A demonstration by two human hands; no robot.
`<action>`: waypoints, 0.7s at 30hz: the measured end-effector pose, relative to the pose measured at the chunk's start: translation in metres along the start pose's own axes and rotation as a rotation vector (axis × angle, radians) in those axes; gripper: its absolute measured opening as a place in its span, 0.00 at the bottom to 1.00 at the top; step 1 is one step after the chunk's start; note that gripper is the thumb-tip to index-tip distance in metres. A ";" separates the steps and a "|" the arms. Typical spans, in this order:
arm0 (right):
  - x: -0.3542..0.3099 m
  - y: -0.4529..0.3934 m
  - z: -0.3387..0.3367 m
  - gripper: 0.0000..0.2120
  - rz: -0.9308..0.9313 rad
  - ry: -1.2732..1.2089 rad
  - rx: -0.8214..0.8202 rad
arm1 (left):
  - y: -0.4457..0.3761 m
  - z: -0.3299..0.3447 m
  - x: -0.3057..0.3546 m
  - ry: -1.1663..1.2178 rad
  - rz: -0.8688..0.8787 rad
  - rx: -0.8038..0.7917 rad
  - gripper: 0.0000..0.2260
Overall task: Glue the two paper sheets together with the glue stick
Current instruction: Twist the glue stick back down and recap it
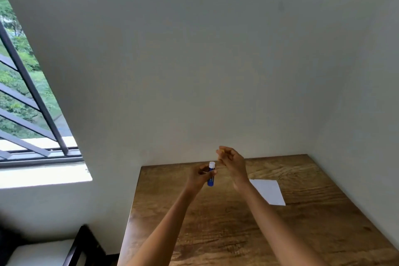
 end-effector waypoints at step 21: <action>-0.036 0.010 0.010 0.09 -0.069 0.607 -0.042 | 0.008 0.012 0.039 -0.098 0.082 0.103 0.04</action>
Point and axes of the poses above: each hand's wrist, its own y-axis away from the middle knuckle, its own z-axis out of the palm, x = y × z, the point moved 8 cm from there along -y, towards the middle knuckle, and after that the axes turned 13 degrees about -x, right-handed, at the moved point
